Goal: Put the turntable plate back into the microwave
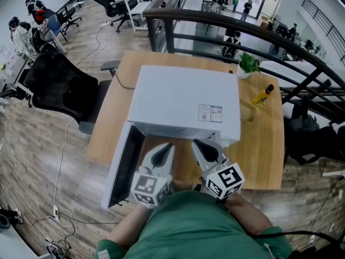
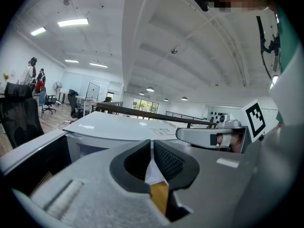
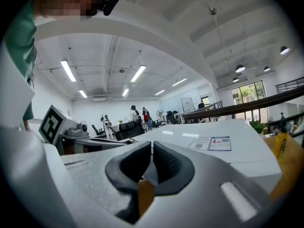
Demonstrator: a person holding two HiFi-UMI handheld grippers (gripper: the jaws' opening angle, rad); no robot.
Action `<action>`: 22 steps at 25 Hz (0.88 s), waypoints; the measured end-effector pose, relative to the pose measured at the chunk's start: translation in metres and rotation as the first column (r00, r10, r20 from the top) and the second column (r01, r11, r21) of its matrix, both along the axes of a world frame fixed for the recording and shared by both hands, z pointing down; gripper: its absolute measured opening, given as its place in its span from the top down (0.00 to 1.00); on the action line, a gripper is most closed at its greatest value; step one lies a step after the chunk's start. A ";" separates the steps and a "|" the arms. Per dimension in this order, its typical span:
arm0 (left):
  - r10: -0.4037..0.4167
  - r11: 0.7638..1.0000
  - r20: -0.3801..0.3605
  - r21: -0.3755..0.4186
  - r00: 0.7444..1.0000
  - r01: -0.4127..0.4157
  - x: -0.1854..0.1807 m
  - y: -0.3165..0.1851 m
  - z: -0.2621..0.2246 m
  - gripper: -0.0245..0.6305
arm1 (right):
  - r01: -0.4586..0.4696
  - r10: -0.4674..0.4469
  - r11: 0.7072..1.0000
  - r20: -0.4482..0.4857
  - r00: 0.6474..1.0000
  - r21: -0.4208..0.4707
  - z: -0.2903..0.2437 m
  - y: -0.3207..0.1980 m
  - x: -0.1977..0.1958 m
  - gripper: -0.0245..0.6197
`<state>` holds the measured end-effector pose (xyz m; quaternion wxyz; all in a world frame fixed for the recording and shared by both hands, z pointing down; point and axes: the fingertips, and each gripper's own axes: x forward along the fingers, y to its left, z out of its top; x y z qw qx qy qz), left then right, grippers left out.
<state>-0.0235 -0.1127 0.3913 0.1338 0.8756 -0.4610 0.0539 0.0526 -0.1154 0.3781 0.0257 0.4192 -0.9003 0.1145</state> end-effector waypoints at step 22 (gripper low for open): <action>-0.013 1.000 0.019 -0.012 1.000 0.014 -0.001 -0.006 0.006 0.92 | 0.011 -0.011 1.000 0.002 1.000 -0.012 0.007 -0.004 0.000 0.94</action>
